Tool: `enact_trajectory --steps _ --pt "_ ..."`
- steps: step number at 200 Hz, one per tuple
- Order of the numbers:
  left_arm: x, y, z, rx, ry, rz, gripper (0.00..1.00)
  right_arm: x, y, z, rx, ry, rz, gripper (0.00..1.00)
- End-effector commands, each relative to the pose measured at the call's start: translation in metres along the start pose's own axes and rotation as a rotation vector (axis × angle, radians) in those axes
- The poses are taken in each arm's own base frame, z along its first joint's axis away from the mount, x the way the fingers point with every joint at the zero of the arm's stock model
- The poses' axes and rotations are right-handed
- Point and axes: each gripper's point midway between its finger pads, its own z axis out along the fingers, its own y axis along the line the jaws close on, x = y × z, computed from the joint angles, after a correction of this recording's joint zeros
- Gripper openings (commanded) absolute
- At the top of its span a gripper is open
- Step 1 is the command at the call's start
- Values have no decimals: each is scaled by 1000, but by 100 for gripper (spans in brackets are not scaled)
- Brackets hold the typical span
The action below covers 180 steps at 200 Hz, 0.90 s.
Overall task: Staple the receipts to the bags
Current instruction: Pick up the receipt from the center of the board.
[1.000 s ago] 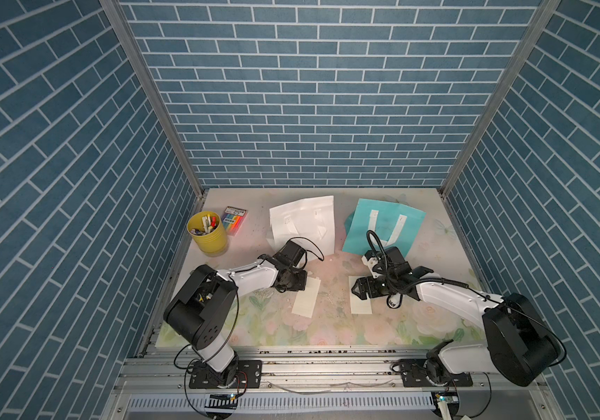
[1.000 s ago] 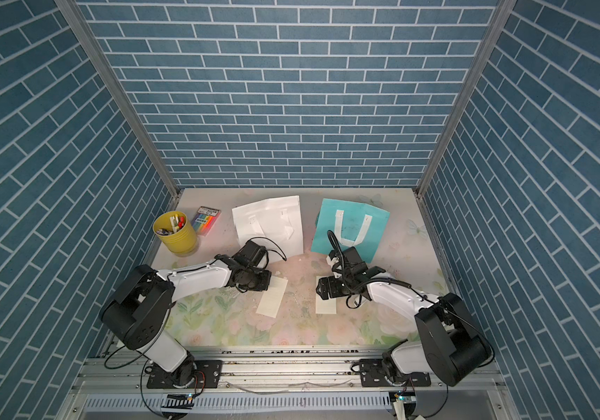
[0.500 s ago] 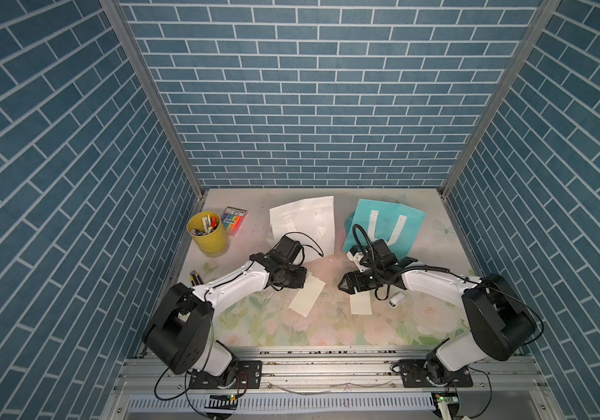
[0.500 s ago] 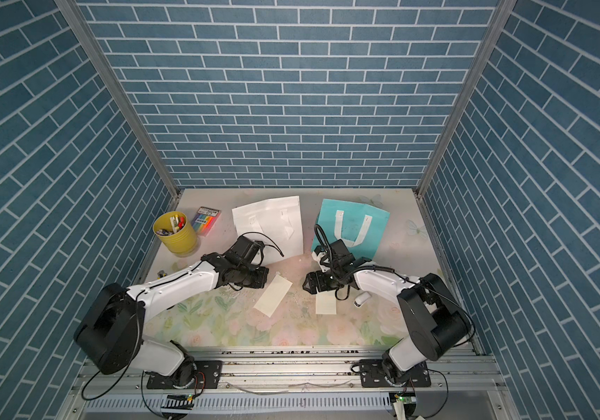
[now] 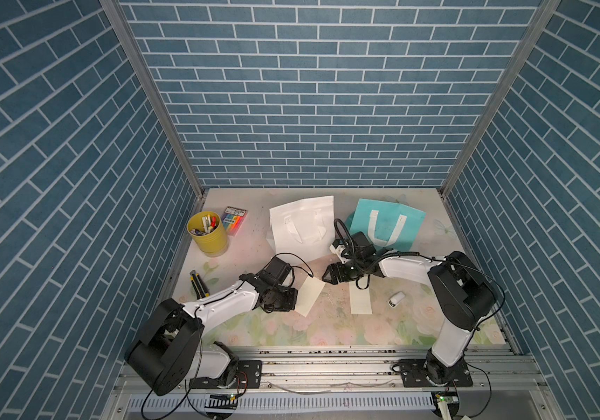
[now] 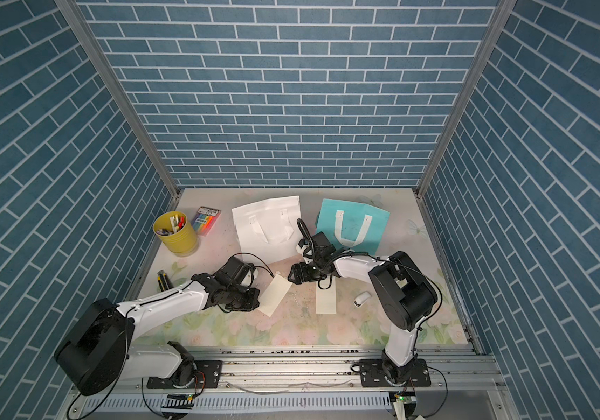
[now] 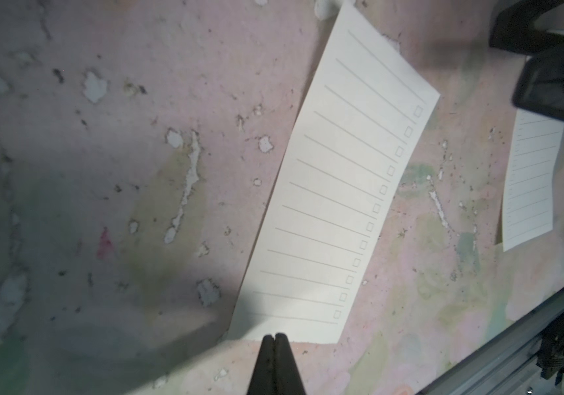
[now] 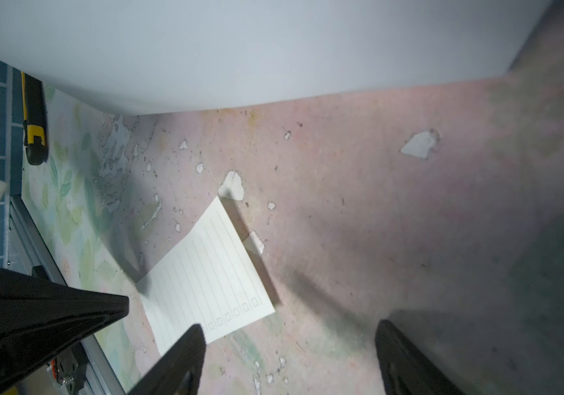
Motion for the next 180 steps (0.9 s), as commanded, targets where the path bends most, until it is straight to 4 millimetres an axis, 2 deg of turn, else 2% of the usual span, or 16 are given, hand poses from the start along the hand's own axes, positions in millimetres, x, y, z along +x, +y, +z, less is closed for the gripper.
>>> enact_trajectory --steps 1,48,87,145,180 --pt "4 0 10 16 12 -16 0 12 -6 14 17 52 66 77" --pt "19 21 29 -54 73 -34 0 28 -8 25 -3 107 89 73" --pt "31 37 36 -112 110 -46 0 43 -3 32 -60 164 109 68" --pt "31 41 42 -130 125 -46 0 62 9 37 -156 243 146 64" --pt "35 45 47 -138 136 -48 0 66 15 41 -218 245 189 62"
